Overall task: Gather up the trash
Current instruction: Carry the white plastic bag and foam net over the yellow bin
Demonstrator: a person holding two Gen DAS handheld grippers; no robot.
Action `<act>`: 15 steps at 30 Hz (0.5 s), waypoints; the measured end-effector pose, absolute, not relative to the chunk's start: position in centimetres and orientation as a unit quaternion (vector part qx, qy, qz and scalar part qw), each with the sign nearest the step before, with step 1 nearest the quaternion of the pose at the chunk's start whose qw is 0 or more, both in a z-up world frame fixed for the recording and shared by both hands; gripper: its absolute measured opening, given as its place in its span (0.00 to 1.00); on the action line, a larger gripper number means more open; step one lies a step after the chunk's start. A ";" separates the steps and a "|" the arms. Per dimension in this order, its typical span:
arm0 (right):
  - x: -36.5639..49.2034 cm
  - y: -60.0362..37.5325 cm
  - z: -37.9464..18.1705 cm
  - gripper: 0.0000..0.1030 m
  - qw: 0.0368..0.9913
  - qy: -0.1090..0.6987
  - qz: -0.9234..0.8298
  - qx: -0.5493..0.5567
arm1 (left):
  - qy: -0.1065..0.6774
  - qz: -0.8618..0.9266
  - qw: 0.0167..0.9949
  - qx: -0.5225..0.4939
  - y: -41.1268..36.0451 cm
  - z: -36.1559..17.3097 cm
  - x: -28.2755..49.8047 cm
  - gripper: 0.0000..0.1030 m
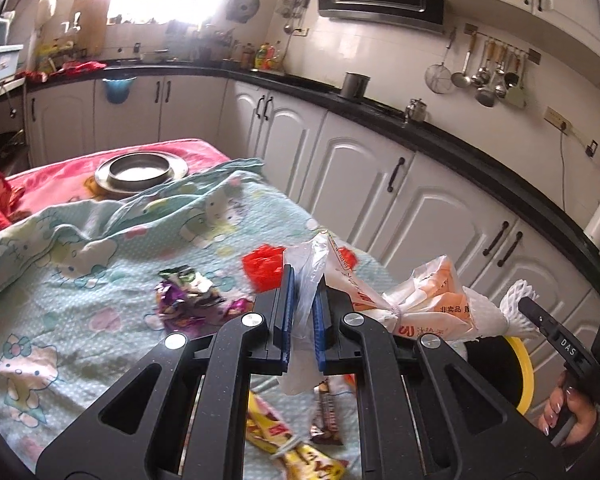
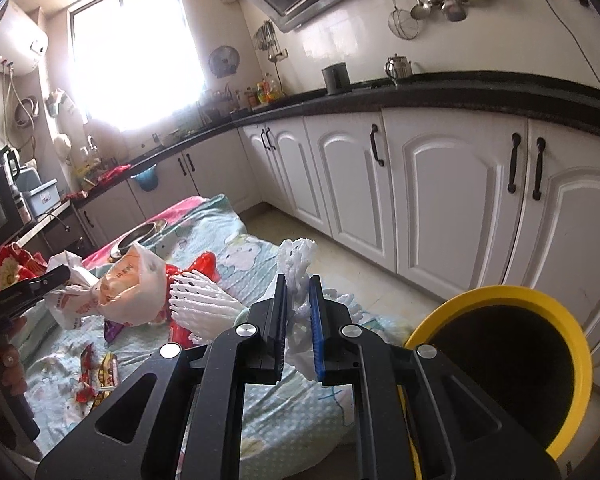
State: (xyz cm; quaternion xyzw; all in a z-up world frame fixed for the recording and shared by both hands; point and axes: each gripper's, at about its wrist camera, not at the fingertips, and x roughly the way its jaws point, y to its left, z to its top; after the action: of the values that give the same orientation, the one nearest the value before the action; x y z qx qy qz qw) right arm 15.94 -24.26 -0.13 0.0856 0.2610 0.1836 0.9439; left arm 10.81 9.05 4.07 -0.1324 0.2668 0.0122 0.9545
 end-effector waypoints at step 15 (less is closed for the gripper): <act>13.9 -28.6 1.8 0.10 0.958 0.232 0.149 0.076 | 0.256 -0.033 0.961 -0.100 3.4 5.3 11.8 0.04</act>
State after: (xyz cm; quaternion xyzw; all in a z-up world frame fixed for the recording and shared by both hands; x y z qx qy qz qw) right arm 13.89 -28.61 1.81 0.0756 0.2322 0.1490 0.9582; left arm 11.81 3.42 5.34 -0.1002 0.2562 -0.0334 0.9608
